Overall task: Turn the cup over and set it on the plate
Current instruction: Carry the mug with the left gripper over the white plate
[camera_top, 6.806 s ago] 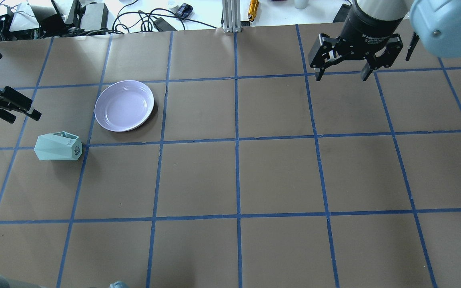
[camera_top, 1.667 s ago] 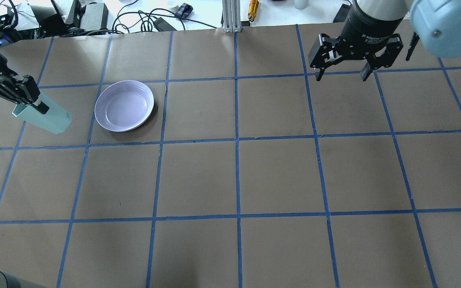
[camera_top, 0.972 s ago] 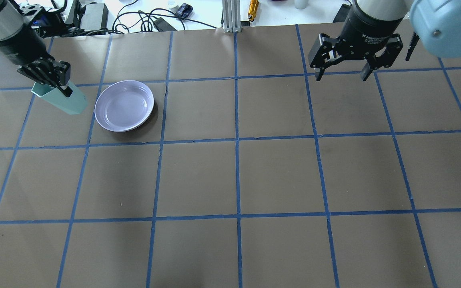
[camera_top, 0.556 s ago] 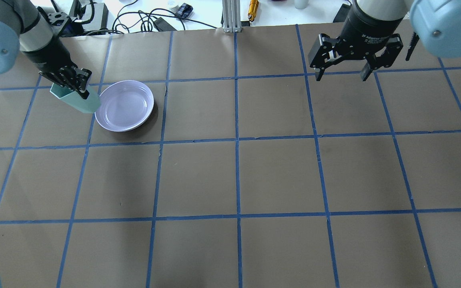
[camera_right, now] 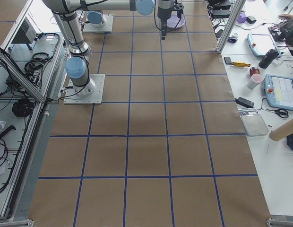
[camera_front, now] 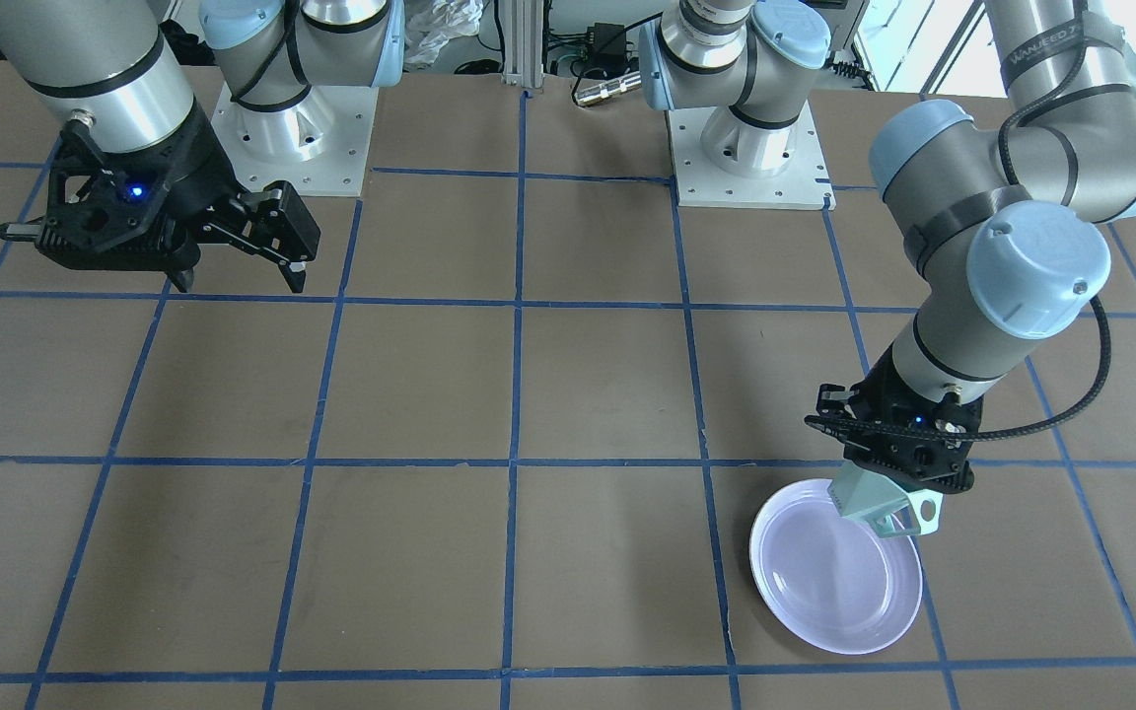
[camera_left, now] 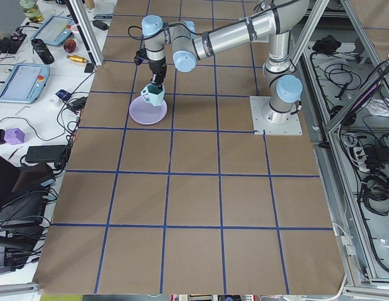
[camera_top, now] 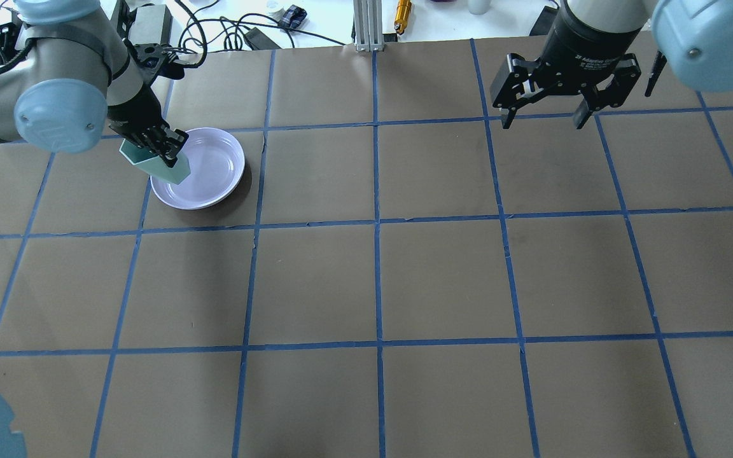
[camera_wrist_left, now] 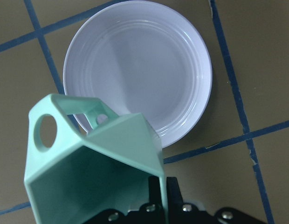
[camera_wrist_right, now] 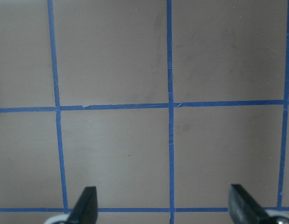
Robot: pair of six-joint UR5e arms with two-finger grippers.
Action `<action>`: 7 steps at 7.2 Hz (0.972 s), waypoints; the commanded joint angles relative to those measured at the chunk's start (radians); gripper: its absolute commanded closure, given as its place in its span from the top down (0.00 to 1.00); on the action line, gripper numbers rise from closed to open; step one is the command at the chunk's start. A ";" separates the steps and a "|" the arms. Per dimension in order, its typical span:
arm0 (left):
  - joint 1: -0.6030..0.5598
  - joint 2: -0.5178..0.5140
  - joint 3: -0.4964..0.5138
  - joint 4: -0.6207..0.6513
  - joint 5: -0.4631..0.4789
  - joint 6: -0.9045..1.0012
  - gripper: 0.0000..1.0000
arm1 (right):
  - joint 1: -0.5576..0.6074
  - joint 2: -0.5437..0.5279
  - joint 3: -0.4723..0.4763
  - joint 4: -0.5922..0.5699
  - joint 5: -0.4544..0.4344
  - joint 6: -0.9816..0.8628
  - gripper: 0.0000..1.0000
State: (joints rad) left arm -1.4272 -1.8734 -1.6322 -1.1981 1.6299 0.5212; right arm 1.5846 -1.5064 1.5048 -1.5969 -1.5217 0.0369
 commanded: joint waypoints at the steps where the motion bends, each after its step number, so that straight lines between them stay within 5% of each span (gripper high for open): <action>1: -0.007 -0.042 0.003 0.035 0.002 0.127 0.00 | 0.000 0.000 0.000 0.000 0.000 0.000 1.00; 7: -0.028 -0.127 0.014 0.121 0.033 0.145 0.00 | 0.000 0.000 0.000 0.000 0.000 0.000 1.00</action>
State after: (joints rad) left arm -1.4525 -1.9824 -1.6184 -1.0822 1.6606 0.6666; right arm 1.5846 -1.5064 1.5049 -1.5969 -1.5217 0.0368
